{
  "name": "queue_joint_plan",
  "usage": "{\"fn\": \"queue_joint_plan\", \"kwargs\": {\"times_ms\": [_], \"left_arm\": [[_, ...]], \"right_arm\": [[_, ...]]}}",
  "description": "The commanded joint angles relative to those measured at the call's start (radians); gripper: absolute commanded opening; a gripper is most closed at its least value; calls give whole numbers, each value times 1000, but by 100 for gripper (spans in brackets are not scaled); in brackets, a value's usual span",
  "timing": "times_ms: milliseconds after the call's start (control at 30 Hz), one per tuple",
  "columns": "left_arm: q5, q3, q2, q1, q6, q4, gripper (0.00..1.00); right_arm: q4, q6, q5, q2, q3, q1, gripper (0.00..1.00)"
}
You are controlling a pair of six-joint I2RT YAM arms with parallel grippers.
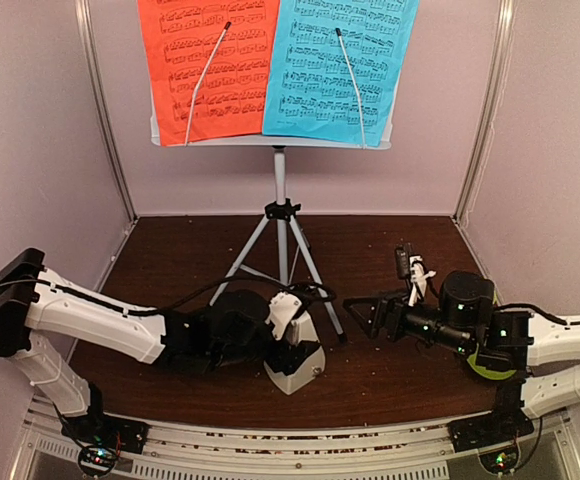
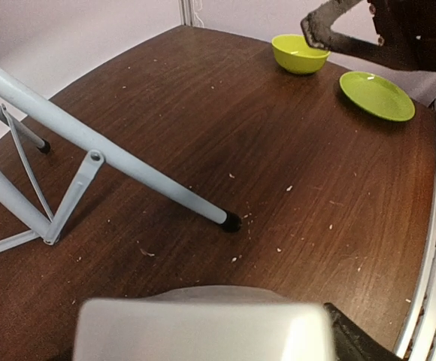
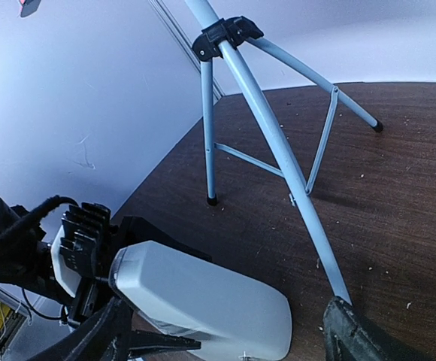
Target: Set up the instrument practice props
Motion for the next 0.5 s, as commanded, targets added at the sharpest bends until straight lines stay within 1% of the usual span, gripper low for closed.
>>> {"fn": "queue_joint_plan", "kwargs": {"times_ms": [0,100,200,300,467], "left_arm": [[-5,3,-88,4,10,100,85],[0,-25,-136,5,17,89,92],[28,-76,-182,5,3,112,95],[60,-145,-232,5,-17,157,94],[85,-232,-297,5,-24,205,87]], "right_arm": [[-43,-6,21,49,76,4,89],[-49,-5,8,83,114,4,89],[-44,-4,-9,114,142,4,90],[-40,-6,-30,152,172,4,90],[-25,2,-76,220,219,6,90]]}}
